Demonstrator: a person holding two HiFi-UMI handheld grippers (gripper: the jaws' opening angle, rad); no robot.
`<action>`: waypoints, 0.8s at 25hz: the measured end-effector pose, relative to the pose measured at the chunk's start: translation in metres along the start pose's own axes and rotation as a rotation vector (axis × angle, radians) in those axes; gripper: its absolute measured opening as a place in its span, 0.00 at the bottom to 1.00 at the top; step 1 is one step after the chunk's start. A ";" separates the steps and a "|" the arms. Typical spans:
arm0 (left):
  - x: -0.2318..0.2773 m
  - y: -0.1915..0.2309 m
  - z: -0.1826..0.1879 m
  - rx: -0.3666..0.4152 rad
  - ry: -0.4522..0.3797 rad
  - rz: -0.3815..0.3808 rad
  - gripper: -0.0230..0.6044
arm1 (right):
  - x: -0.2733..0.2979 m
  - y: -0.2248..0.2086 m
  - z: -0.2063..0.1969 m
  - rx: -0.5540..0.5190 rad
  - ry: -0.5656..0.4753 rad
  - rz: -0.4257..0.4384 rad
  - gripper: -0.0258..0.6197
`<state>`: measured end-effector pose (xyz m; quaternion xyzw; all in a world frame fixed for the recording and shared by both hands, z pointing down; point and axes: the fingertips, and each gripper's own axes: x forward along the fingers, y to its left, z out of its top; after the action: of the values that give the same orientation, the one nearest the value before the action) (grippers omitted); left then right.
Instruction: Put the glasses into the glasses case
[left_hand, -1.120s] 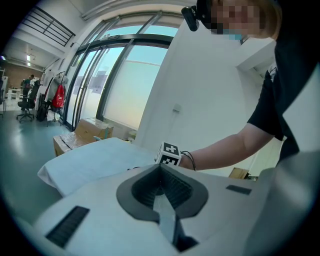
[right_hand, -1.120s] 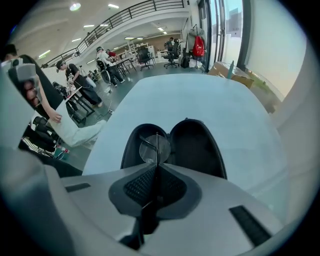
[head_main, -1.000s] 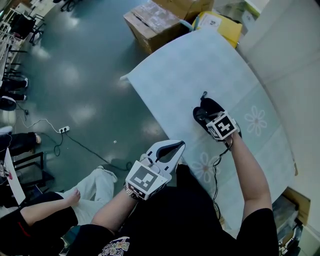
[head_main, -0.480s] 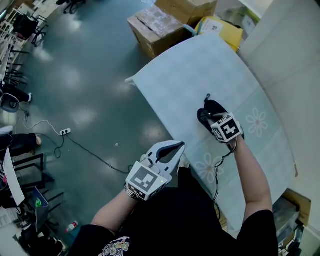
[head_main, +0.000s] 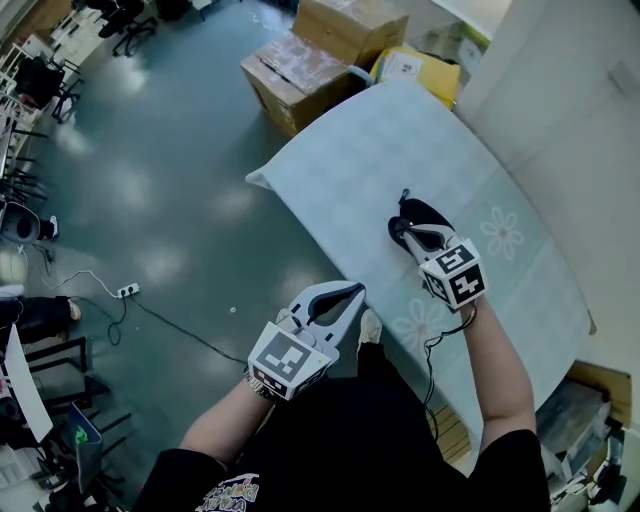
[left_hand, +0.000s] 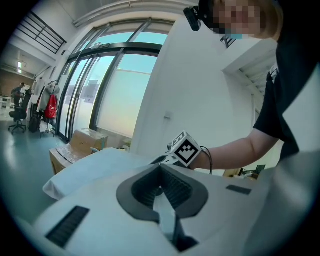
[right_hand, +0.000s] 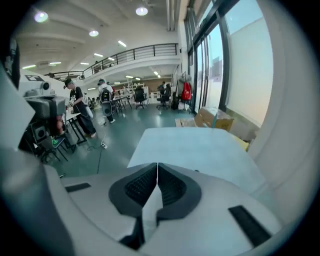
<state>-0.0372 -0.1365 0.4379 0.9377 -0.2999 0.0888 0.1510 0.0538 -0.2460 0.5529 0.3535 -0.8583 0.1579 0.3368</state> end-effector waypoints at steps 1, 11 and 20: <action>-0.002 -0.001 0.002 0.010 -0.005 -0.006 0.08 | -0.009 0.005 0.010 -0.006 -0.053 -0.011 0.08; -0.039 -0.014 0.031 0.045 -0.066 -0.066 0.08 | -0.113 0.057 0.080 0.061 -0.430 -0.168 0.08; -0.065 -0.029 0.035 0.061 -0.081 -0.133 0.08 | -0.169 0.117 0.079 0.138 -0.555 -0.267 0.08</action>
<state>-0.0695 -0.0917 0.3814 0.9625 -0.2401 0.0498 0.1159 0.0222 -0.1199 0.3748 0.5148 -0.8506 0.0676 0.0827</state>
